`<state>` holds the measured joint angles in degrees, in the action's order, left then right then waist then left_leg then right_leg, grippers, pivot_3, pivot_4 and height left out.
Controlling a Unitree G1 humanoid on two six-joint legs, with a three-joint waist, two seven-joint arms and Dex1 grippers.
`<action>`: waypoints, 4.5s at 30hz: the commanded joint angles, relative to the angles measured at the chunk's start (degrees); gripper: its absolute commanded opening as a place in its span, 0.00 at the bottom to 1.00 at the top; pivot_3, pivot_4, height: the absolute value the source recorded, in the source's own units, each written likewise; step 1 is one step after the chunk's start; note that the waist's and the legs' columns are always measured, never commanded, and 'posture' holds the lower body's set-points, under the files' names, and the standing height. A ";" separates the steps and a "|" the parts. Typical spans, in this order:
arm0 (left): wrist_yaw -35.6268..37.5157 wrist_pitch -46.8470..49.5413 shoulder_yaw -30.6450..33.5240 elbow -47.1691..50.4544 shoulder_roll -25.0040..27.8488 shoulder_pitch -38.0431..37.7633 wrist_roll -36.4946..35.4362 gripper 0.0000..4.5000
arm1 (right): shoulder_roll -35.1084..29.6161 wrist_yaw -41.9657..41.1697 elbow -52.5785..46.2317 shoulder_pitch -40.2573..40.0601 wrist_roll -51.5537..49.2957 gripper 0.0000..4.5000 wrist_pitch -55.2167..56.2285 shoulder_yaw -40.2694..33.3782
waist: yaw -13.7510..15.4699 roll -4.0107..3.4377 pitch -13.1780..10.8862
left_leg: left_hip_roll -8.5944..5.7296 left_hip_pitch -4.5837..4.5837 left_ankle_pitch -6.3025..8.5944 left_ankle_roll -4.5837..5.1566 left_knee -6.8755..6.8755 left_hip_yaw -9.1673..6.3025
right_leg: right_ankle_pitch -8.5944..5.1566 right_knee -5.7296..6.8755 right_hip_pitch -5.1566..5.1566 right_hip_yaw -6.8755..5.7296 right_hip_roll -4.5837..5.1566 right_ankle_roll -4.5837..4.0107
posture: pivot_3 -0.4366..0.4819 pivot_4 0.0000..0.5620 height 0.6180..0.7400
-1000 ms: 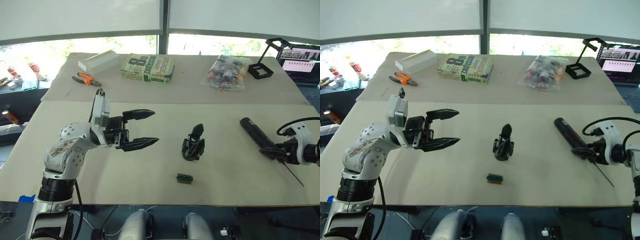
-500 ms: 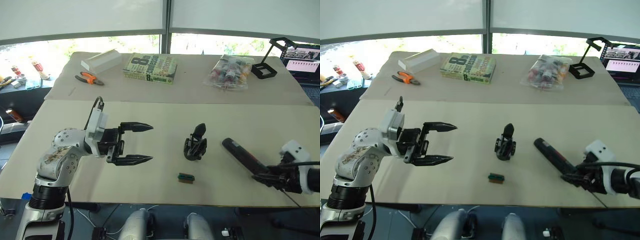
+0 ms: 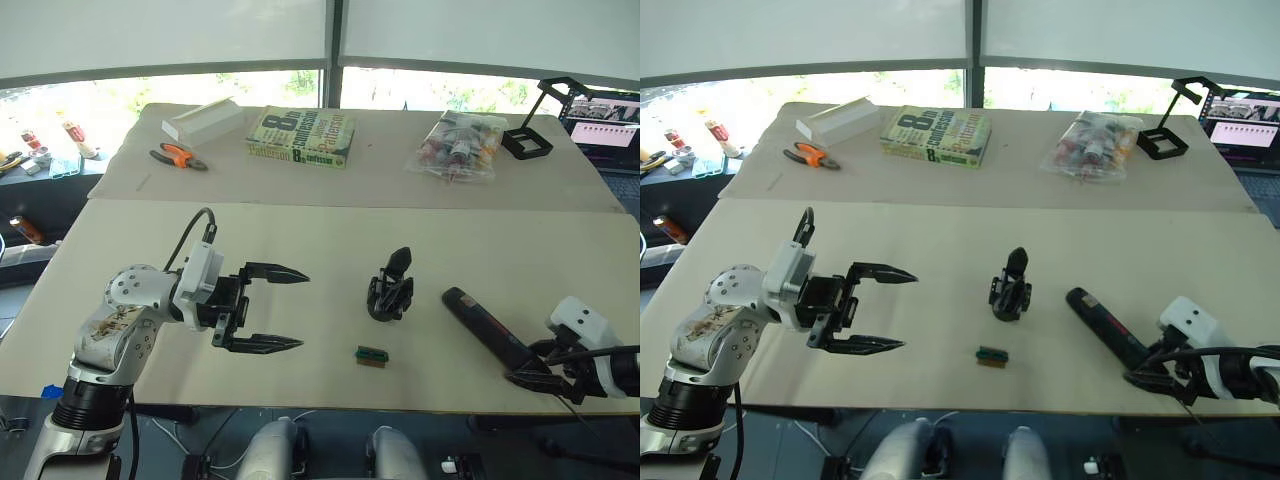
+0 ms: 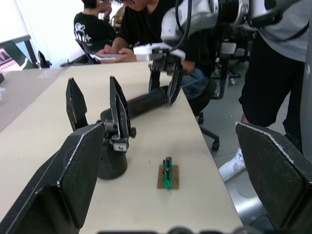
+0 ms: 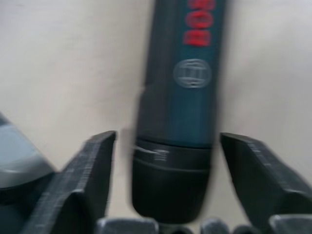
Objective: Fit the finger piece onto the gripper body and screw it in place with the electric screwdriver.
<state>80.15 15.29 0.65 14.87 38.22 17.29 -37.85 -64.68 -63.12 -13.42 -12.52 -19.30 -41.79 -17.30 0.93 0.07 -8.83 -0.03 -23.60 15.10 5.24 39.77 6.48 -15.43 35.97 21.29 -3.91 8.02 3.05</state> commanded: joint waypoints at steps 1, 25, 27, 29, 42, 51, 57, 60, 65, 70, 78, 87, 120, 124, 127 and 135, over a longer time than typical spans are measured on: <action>-0.64 0.16 0.13 2.13 0.33 -0.50 -0.43 1.00 | -5.42 -1.91 -2.05 1.39 -0.02 0.99 -3.14 0.07 | -0.04 -0.03 -0.01 | -0.02 0.00 0.00 0.00 -0.01 0.01 | 0.00 0.01 0.02 0.01 0.05 0.00 | 0.48 0.27 1.00; -2.43 2.89 -0.24 6.66 1.46 -3.12 -1.71 1.00 | -13.07 -2.48 -3.83 38.80 7.95 0.99 -28.82 43.66 | -0.46 -0.08 -0.06 | -0.04 -0.65 -0.03 -0.03 0.07 0.05 | -0.01 0.15 0.88 -0.12 0.27 -0.08 | 0.48 0.27 1.00; -2.50 2.90 -0.26 6.69 1.44 -2.97 -1.69 1.00 | -13.37 -2.58 -3.77 38.62 8.53 0.99 -28.67 44.88 | -0.44 -0.07 -0.06 | -0.05 -0.65 -0.03 -0.03 0.08 0.05 | 0.00 0.15 0.88 -0.14 0.26 -0.07 | 0.48 0.27 1.00; -2.51 2.88 -0.14 6.61 1.52 -2.88 -1.70 1.00 | -13.94 -2.83 -3.90 38.17 8.67 0.99 -28.73 45.31 | -0.36 -0.07 -0.06 | -0.04 -0.64 -0.03 -0.03 0.10 0.05 | 0.00 0.15 0.85 -0.16 0.24 -0.07 | 0.48 0.27 1.00; -2.05 2.22 0.02 5.87 1.72 -2.48 -1.26 1.00 | -14.81 -2.08 -4.10 33.61 8.59 0.51 -28.42 44.97 | -0.22 0.06 0.02 | -0.03 -0.62 -0.03 -0.03 0.12 0.04 | 0.00 0.19 0.80 -0.19 0.19 -0.06 | 0.48 0.27 1.00; -0.40 1.45 -0.36 4.37 1.65 -1.78 -0.94 1.00 | -15.25 -0.73 -0.51 28.76 5.01 0.43 -28.17 31.91 | 0.01 0.28 0.10 | -0.05 -0.59 -0.03 -0.03 0.20 0.02 | 0.01 0.16 0.73 -0.23 0.21 -0.03 | 0.48 0.27 1.00; 0.09 0.67 0.11 2.20 0.47 -0.90 -1.28 1.00 | -10.75 -4.47 -1.00 13.84 -0.65 0.43 -25.76 -4.84 | 0.32 0.14 0.09 | -0.07 -0.69 -0.04 -0.01 0.17 0.09 | 0.02 0.27 0.77 -0.20 0.14 -0.03 | 0.48 0.27 1.00; 0.82 -0.36 -0.13 1.06 0.64 -1.44 -0.07 1.00 | 1.02 -7.81 -7.25 13.31 -8.28 0.43 -23.39 -28.20 | 0.10 0.12 0.10 | 0.03 -0.66 -0.10 -0.09 0.19 0.08 | 0.02 0.26 0.73 -0.11 -0.18 -0.03 | 0.48 0.27 1.00; 2.37 -4.47 -2.59 -0.80 1.80 -4.57 5.16 1.00 | 15.13 -1.88 -19.60 18.52 -22.81 0.43 -26.02 -42.70 | -0.18 0.11 0.11 | 0.16 -0.59 -0.16 -0.22 0.07 0.06 | 0.03 0.22 0.72 0.02 -0.42 -0.07 | 0.48 0.27 1.00; -0.38 -12.87 -7.43 -5.78 -0.63 -7.83 14.66 1.00 | 32.34 8.09 -33.16 15.98 -31.97 0.43 -17.47 -41.21 | 0.08 0.19 0.14 | 0.23 -0.55 -0.15 -0.22 0.05 0.06 | 0.10 0.17 0.70 0.13 -0.43 -0.19 | 0.48 0.27 1.00; -7.17 -13.19 -12.24 -6.42 -6.16 -7.70 19.40 1.00 | 42.65 -1.41 -37.37 4.26 -19.87 0.43 13.47 -13.86 | -0.19 0.16 0.15 | 0.10 -0.58 -0.14 -0.18 0.09 0.09 | 0.10 0.28 0.80 0.14 -0.46 -0.18 | 0.48 0.27 1.00; -12.01 -13.57 -19.35 -9.16 -11.12 -4.68 25.76 1.00 | 40.75 -1.40 -30.20 5.07 -16.27 0.43 25.91 -1.35 | -0.07 0.16 0.15 | 0.08 -0.57 -0.15 -0.16 0.14 0.08 | 0.10 0.32 0.81 0.11 -0.47 -0.19 | 0.48 0.27 1.00; -16.23 -17.31 -27.56 -22.02 -21.07 0.99 32.98 1.00 | 33.28 2.26 -21.93 4.70 -12.92 0.43 37.76 7.33 | 1.24 0.16 0.16 | 0.09 -0.56 -0.06 0.00 0.33 0.07 | 0.11 0.37 0.72 0.11 -0.38 -0.19 | 0.48 0.27 1.00; -16.05 -16.99 -28.08 -22.35 -21.56 1.41 33.12 1.00 | 32.90 2.47 -21.80 4.41 -13.01 0.43 38.06 7.21 | 1.37 0.16 0.16 | 0.09 -0.55 -0.05 0.02 0.39 0.06 | 0.11 0.39 0.69 0.11 -0.37 -0.18 | 0.48 0.27 1.00; -16.01 -16.78 -28.15 -22.52 -21.55 1.62 32.99 1.00 | 32.55 2.49 -21.75 4.16 -13.18 0.43 38.15 7.06 | 1.42 0.16 0.16 | 0.09 -0.55 -0.03 0.05 0.43 0.05 | 0.11 0.38 0.67 0.10 -0.35 -0.18 | 0.48 0.27 1.00; -15.80 -16.05 -28.11 -22.00 -21.27 1.54 32.70 1.00 | 31.81 2.52 -21.37 3.55 -13.25 0.43 38.18 7.39 | 1.40 0.16 0.16 | 0.09 -0.54 -0.02 0.07 0.44 0.03 | 0.11 0.38 0.64 0.09 -0.32 -0.17 | 0.48 0.27 1.00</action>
<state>64.38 -1.78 -25.98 -6.62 17.13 19.39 -5.96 -32.53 -60.92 -33.25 -9.40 -31.58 -5.60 -9.52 2.33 0.22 -8.67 0.06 -24.14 15.08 5.30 40.21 6.51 -15.31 36.35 21.93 -3.82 7.71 2.88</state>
